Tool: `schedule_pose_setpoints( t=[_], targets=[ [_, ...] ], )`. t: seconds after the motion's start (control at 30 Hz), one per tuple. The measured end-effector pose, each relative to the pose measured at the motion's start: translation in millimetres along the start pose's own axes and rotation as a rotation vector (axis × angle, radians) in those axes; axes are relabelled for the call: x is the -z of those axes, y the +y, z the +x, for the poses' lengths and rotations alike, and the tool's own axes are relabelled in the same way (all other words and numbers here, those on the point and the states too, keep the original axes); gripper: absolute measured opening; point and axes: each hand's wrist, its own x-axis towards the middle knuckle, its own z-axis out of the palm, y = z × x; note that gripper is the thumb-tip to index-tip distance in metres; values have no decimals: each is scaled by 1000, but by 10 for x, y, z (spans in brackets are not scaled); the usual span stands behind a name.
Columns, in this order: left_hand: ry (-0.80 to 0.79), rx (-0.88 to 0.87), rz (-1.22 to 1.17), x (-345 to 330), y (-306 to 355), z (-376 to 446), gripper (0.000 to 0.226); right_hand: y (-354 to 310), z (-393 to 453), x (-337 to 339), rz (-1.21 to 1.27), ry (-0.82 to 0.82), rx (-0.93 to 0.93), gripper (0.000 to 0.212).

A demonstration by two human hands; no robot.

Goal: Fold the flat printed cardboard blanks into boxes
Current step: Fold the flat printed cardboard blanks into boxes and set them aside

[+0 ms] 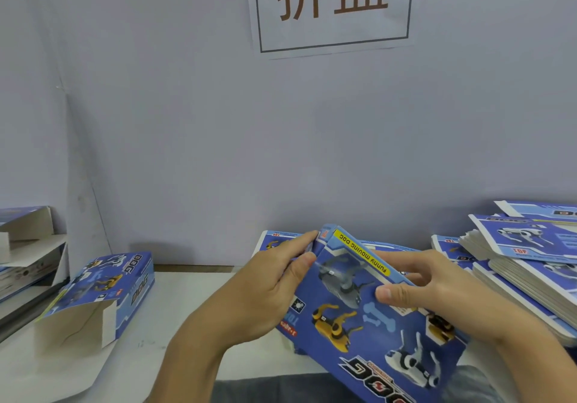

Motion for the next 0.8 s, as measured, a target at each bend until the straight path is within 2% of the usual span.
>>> schedule_pose_setpoints(
  t=[0.1, 0.17, 0.27, 0.37, 0.5, 0.6, 0.67, 0.73, 0.77, 0.8],
  targets=[
    [23, -40, 86, 4, 26, 4, 57, 11, -15, 29, 41, -38, 22, 52],
    [28, -56, 97, 38, 32, -9, 58, 33, -30, 59, 54, -76, 30, 57],
    [-13, -76, 6, 130, 32, -61, 50, 65, -22, 91, 64, -117, 31, 67],
    [-25, -50, -55, 187, 25, -85, 49, 74, -11, 105, 77, -146, 48, 64],
    [13, -76, -69, 172, -34, -82, 34, 115, -35, 135, 120, -117, 48, 58],
    [75, -83, -138, 213, -68, -104, 23, 151, -48, 159, 126, -122, 52, 64],
    [267, -50, -232, 227, -104, -72, 28, 184, -39, 159, 126, -113, 52, 68],
    [587, 2, -352, 245, -153, 7, 38, 238, -16, 156, 181, -72, 74, 64],
    [677, 31, -399, 255, -168, 34, 40, 263, -7, 154, 256, -44, 77, 62],
    [689, 53, -434, 253, -167, 48, 42, 283, 10, 149, 329, -11, 79, 60]
  ],
)
